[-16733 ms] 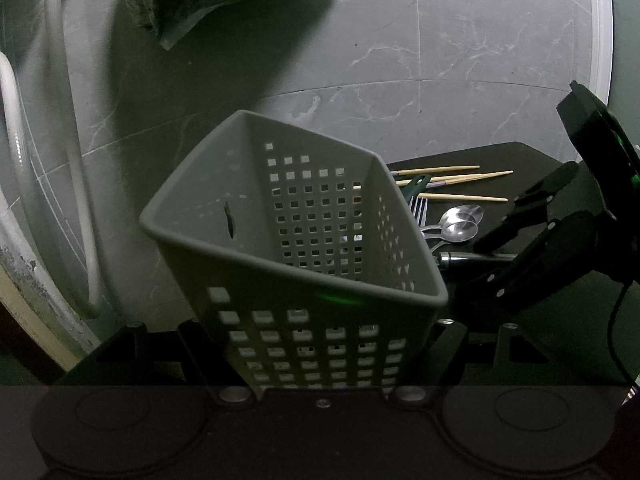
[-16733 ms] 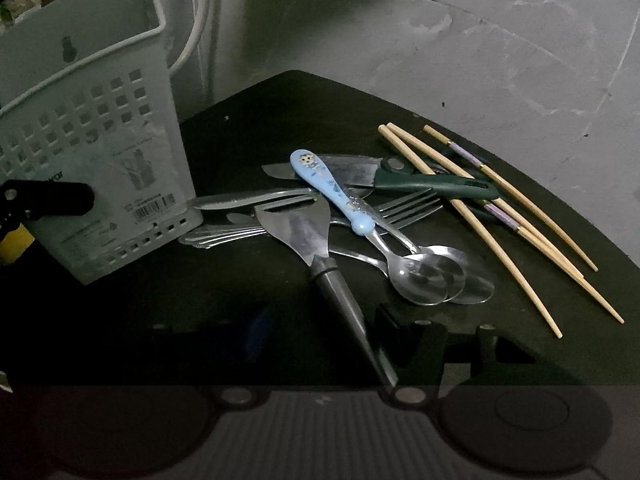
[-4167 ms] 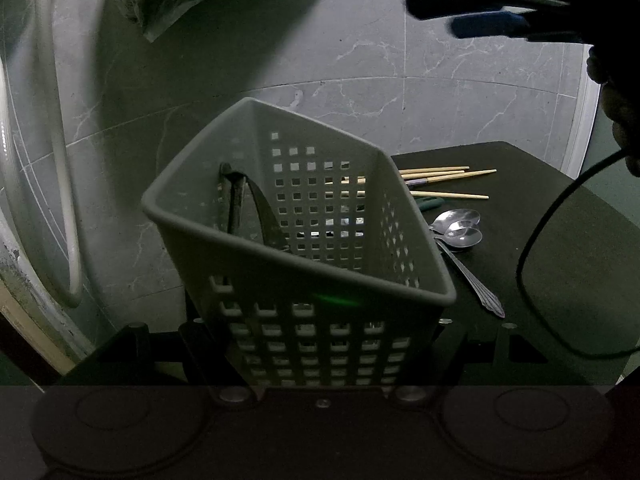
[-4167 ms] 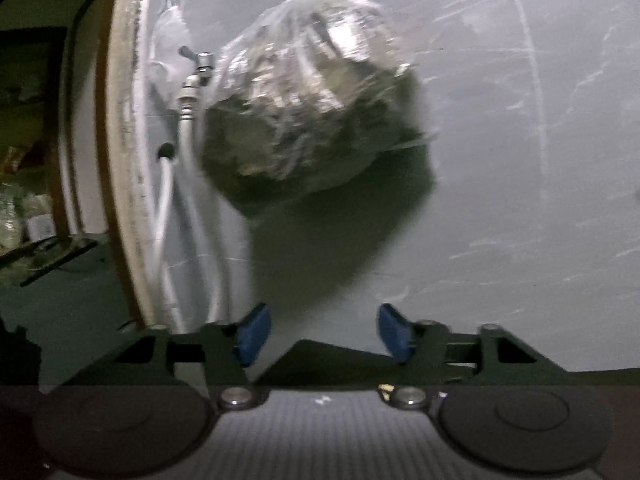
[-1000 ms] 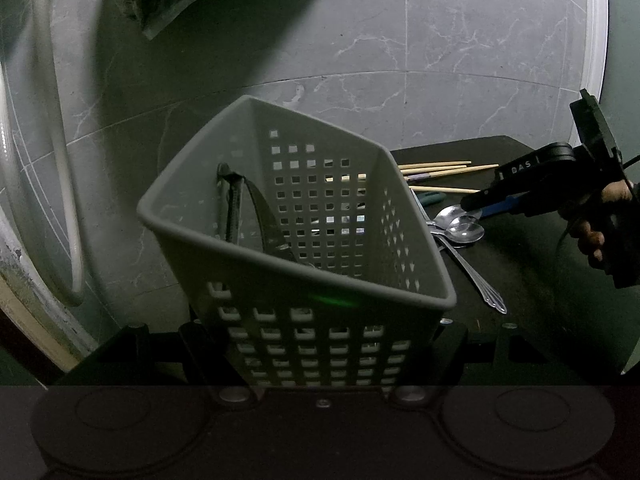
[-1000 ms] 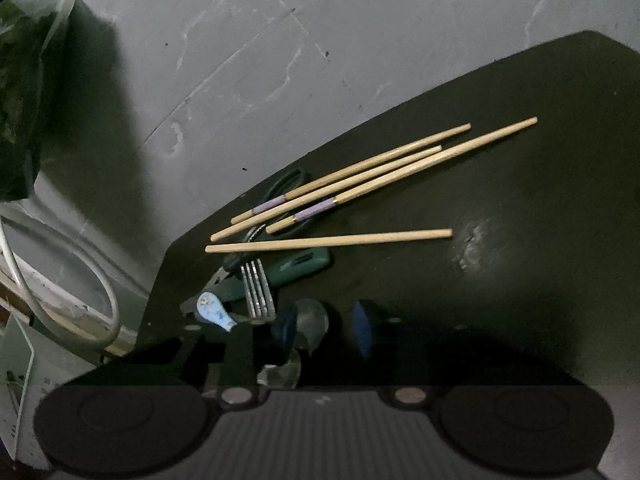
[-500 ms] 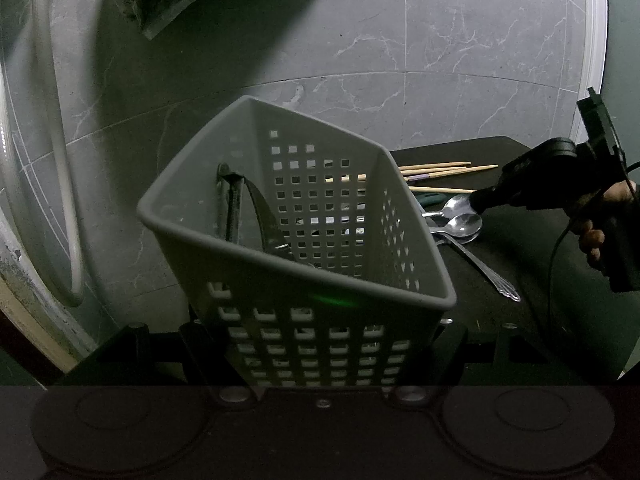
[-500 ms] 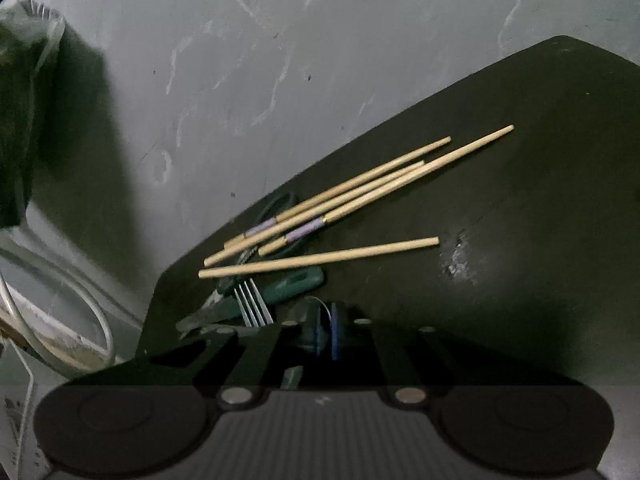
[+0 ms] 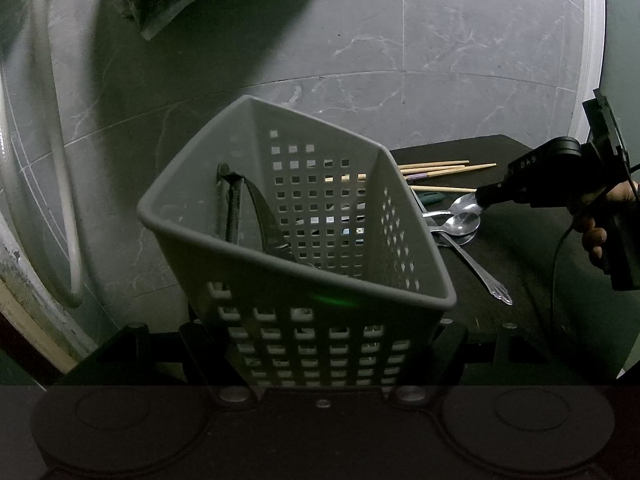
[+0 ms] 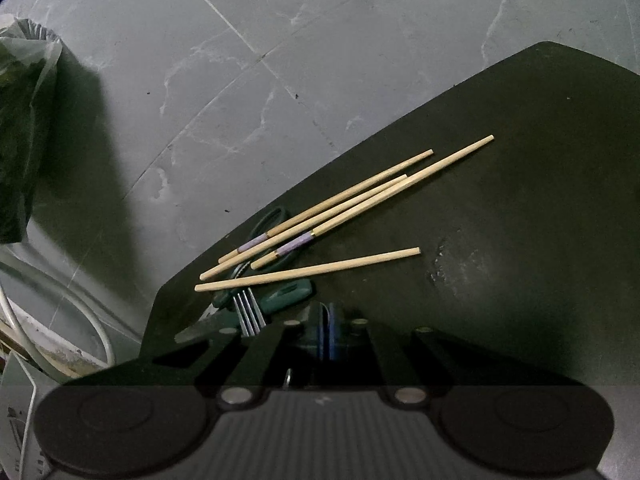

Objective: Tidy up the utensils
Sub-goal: 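Grasp a metal spoon from the pile with the right gripper, then lift the spoon with the right gripper and drop it into the white holder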

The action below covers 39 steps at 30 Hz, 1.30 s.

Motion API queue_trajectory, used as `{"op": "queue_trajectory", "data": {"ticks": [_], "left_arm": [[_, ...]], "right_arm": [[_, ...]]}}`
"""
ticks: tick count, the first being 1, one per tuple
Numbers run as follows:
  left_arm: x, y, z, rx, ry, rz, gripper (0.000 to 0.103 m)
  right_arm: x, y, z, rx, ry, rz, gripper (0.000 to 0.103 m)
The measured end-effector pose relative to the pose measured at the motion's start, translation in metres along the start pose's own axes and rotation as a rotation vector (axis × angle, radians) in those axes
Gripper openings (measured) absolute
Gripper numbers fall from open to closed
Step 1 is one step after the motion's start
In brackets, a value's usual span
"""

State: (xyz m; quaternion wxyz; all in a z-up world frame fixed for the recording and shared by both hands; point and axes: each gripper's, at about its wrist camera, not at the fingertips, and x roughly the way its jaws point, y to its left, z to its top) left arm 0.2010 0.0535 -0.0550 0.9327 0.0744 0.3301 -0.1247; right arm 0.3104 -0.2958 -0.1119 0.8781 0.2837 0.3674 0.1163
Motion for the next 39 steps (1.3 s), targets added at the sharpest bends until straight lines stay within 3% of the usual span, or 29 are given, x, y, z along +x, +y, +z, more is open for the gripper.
{"op": "queue_trajectory", "data": {"ticks": [8,21,28,39], "left_arm": [[0.0,0.0,0.0,0.0,0.001,0.0,0.077],[0.0,0.0,0.0,-0.001,0.0,0.001,0.077],[0.0,0.0,0.0,-0.001,0.0,0.001,0.077],[0.0,-0.001,0.001,0.0,-0.001,-0.002,0.077]], "right_arm": [[0.007,-0.012,-0.007,0.041,0.033,0.015,0.009],[0.003,-0.008,-0.004,0.015,0.011,0.015,0.004],[-0.013,0.007,0.011,-0.039,-0.064,0.004,0.001],[-0.039,0.049,0.026,-0.246,-0.152,-0.051,0.002]]}}
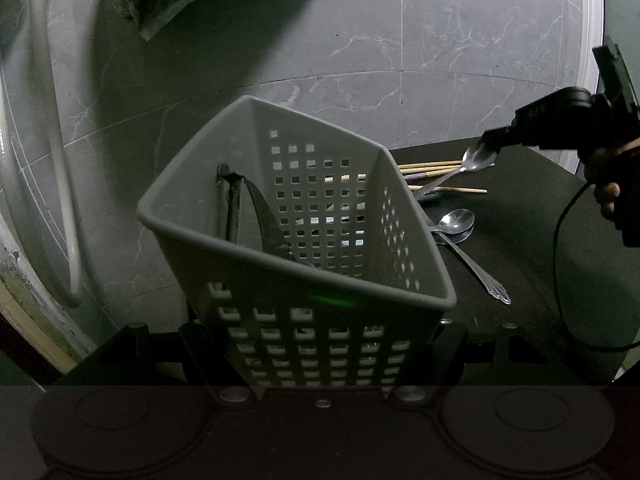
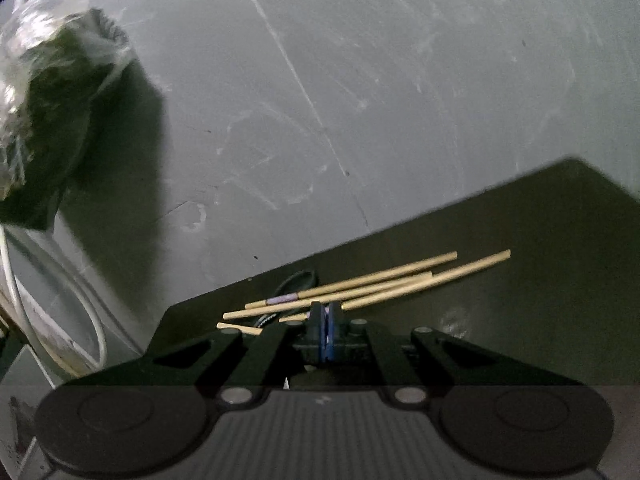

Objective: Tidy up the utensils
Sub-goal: 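Lift the spoon with the right gripper and drop it into the white holder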

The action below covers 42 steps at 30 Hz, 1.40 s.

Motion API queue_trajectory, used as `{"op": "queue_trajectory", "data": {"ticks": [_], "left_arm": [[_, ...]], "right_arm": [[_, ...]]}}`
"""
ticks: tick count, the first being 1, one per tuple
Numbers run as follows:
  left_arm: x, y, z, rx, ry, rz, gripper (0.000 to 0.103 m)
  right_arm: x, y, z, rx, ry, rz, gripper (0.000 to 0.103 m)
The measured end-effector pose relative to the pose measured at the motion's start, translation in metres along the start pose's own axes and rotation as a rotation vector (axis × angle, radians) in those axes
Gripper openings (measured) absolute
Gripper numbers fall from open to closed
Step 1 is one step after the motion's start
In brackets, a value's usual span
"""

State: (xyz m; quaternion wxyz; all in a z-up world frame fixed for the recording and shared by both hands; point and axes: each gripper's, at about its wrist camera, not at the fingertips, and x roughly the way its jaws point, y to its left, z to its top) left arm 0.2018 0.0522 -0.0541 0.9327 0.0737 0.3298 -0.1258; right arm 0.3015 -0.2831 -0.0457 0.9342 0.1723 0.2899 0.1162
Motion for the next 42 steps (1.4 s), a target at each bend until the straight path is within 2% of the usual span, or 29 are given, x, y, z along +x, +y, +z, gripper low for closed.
{"op": "queue_trajectory", "data": {"ticks": [6,11,18,24,30,36,42], "left_arm": [[0.0,0.0,0.0,0.0,0.0,-0.001,0.077],[0.0,-0.001,0.0,0.001,-0.002,-0.001,0.077],[0.001,0.0,-0.003,0.007,-0.023,-0.011,0.077],[0.002,0.001,-0.004,0.007,-0.03,-0.019,0.077],[0.003,0.005,-0.003,0.019,-0.029,-0.031,0.077],[0.004,0.008,-0.003,0.024,-0.032,-0.038,0.077],[0.004,0.009,-0.004,0.024,-0.037,-0.04,0.077]], "right_arm": [[-0.016,0.014,0.011,-0.061,-0.047,-0.012,0.002],[-0.038,0.032,0.029,-0.124,-0.089,0.016,0.002],[-0.084,0.064,0.059,-0.247,-0.139,0.089,0.002],[-0.113,0.102,0.079,-0.318,-0.173,0.206,0.002],[-0.117,0.135,0.084,-0.379,-0.159,0.313,0.002],[-0.1,0.164,0.074,-0.49,-0.115,0.359,0.002],[-0.087,0.183,0.055,-0.611,-0.083,0.364,0.002]]}}
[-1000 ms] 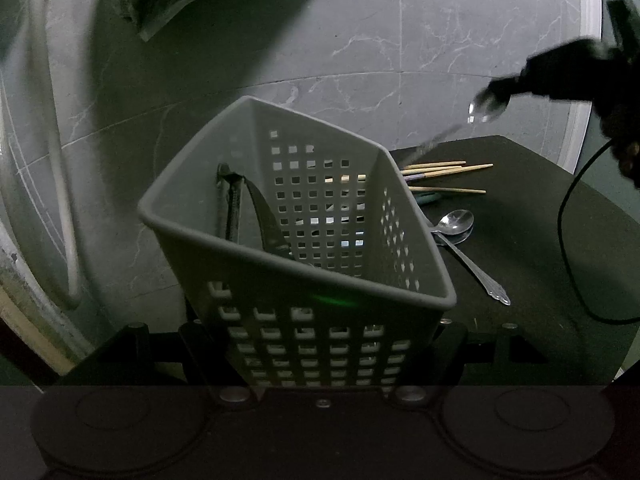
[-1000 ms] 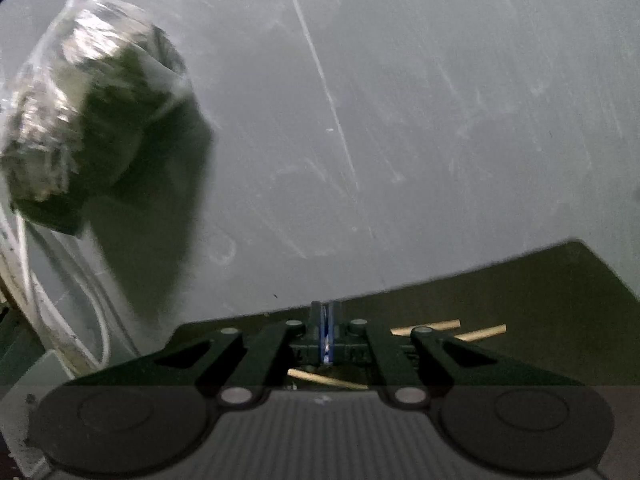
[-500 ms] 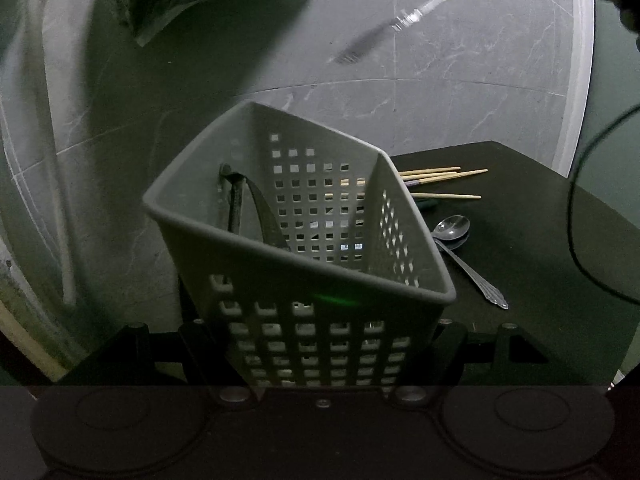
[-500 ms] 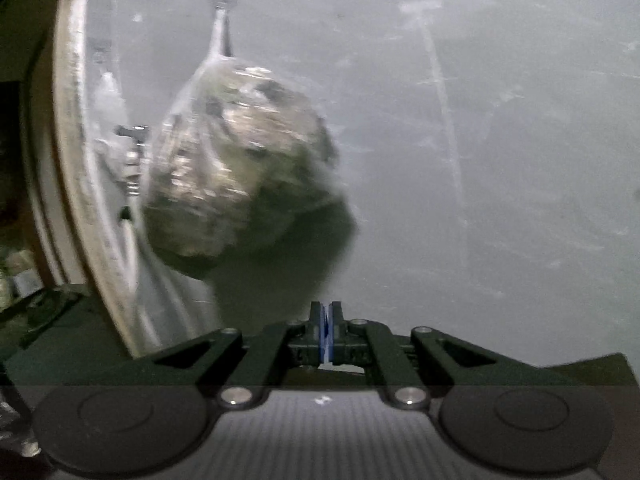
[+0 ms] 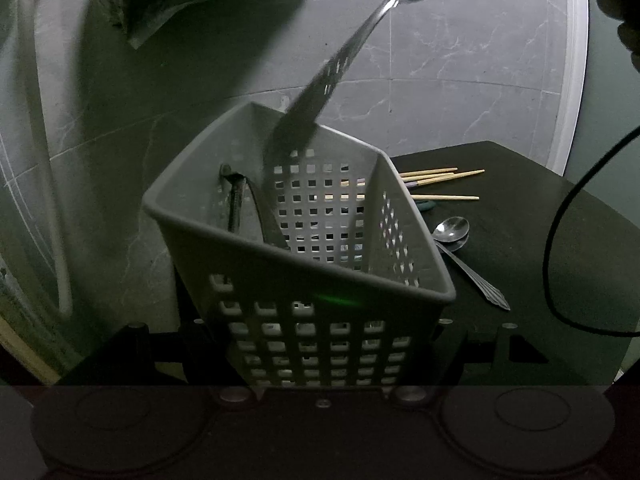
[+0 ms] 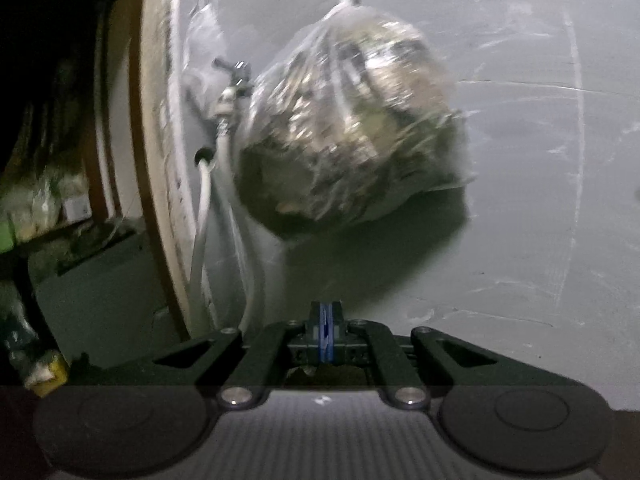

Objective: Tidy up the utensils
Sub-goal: 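Lift the spoon with the right gripper and drop it into the white holder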

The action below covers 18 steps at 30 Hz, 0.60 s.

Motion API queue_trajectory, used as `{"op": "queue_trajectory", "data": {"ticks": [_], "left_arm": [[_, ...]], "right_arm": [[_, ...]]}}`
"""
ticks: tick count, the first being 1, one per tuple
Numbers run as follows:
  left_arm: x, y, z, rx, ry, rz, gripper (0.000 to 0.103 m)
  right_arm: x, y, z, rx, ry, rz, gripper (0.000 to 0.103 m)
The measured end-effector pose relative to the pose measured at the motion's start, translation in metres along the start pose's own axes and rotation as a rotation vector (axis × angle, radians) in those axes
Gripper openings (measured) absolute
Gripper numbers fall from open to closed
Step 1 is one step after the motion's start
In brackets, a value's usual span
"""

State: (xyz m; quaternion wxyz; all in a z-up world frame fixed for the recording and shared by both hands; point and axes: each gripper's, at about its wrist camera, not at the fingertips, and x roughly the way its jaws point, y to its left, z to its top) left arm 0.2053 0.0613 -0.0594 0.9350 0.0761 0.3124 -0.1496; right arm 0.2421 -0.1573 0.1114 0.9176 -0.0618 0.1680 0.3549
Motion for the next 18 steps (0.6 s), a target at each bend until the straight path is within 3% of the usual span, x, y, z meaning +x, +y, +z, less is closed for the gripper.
{"op": "queue_trajectory", "data": {"ticks": [8,18], "left_arm": [[-0.001,0.001,0.0,-0.002,-0.005,0.002,0.077],[-0.003,0.0,-0.003,-0.006,-0.013,0.006,0.077]], "right_arm": [[0.033,0.034,-0.017,-0.186,0.049,0.023,0.002],[0.061,0.055,-0.039,-0.213,0.119,0.085,0.003]]}}
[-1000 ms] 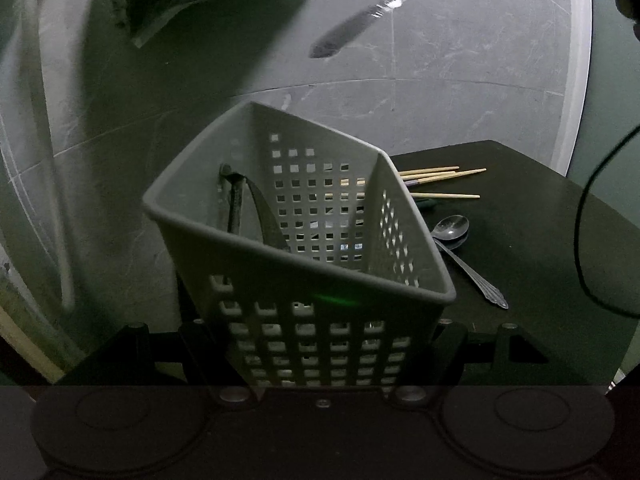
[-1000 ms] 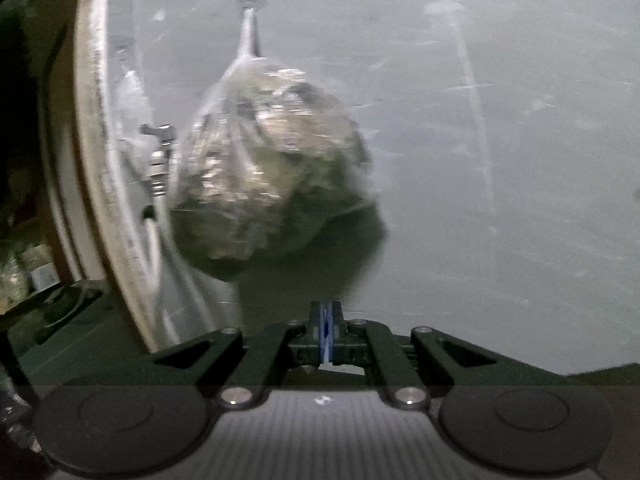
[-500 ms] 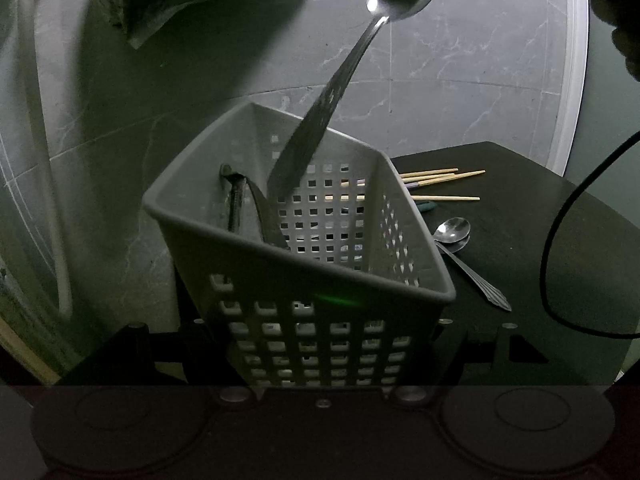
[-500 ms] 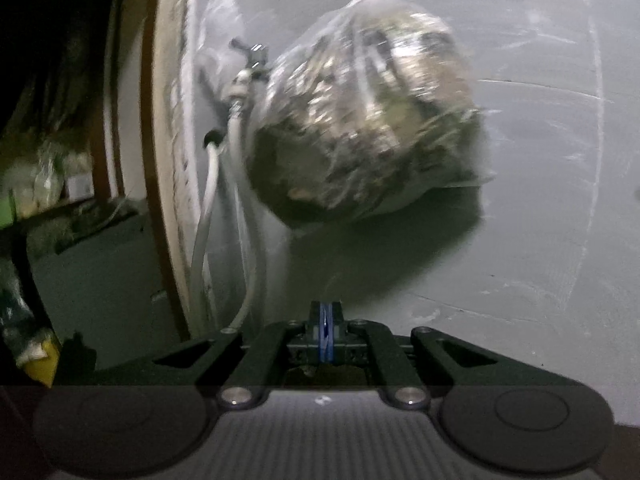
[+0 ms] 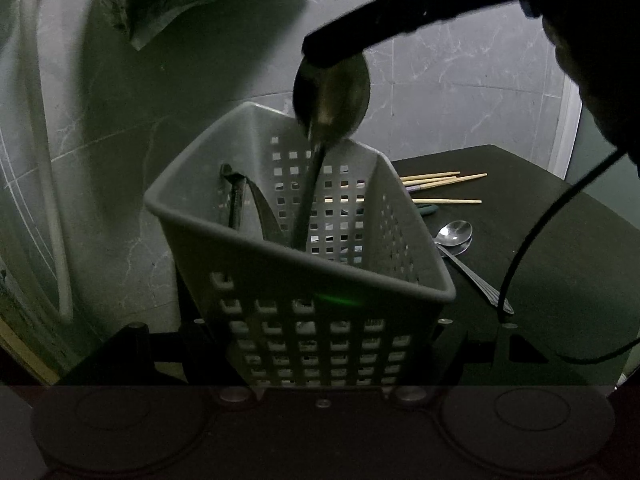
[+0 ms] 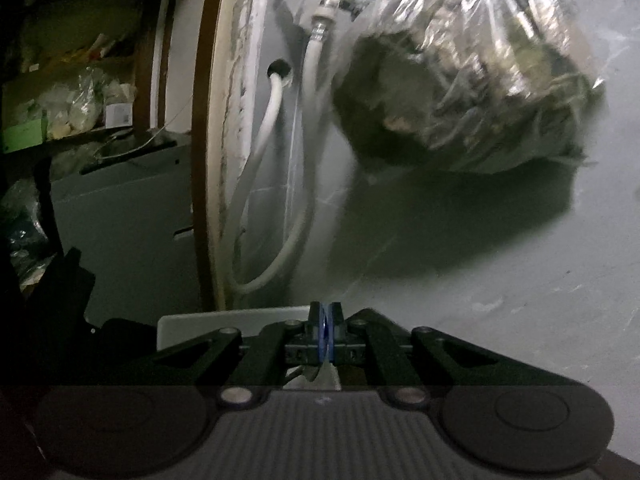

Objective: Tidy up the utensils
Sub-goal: 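Lift the spoon with the right gripper and drop it into the white holder, then move the right gripper back over the utensil pile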

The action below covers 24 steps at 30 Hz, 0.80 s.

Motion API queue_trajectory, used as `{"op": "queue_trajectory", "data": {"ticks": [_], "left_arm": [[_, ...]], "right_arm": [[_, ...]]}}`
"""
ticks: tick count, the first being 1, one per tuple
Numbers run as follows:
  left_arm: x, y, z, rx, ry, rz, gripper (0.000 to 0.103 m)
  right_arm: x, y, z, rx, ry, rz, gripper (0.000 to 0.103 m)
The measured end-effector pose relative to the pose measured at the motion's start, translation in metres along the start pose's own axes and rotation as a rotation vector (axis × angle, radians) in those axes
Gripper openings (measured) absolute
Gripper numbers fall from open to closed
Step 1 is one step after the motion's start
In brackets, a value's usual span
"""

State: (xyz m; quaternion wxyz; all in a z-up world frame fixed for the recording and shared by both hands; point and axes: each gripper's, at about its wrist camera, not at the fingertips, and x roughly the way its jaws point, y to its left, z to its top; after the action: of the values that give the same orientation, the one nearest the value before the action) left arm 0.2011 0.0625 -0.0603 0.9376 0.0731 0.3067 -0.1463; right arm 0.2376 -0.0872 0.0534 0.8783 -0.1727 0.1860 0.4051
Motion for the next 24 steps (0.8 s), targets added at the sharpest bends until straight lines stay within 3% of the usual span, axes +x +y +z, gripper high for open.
{"op": "queue_trajectory", "data": {"ticks": [4,6,10,17,20,24], "left_arm": [[0.0,0.0,-0.001,0.0,0.0,0.002,0.077],[0.0,0.0,-0.001,-0.003,0.0,0.002,0.077],[0.0,0.0,0.0,-0.003,0.001,0.003,0.077],[0.001,0.0,0.0,-0.005,0.003,0.004,0.077],[0.0,0.0,0.001,-0.008,0.005,0.005,0.077],[0.001,0.0,0.002,-0.008,0.01,0.004,0.077]], "right_arm": [[0.003,0.003,-0.003,0.012,0.005,-0.008,0.009],[0.001,0.0,-0.004,0.036,-0.004,-0.019,0.027],[-0.012,-0.017,-0.004,0.123,-0.056,-0.064,0.044],[-0.055,-0.054,-0.019,0.29,-0.165,-0.319,0.1],[-0.074,-0.064,-0.031,0.32,-0.188,-0.447,0.103],[-0.085,-0.077,-0.053,0.362,-0.115,-0.558,0.103]]}}
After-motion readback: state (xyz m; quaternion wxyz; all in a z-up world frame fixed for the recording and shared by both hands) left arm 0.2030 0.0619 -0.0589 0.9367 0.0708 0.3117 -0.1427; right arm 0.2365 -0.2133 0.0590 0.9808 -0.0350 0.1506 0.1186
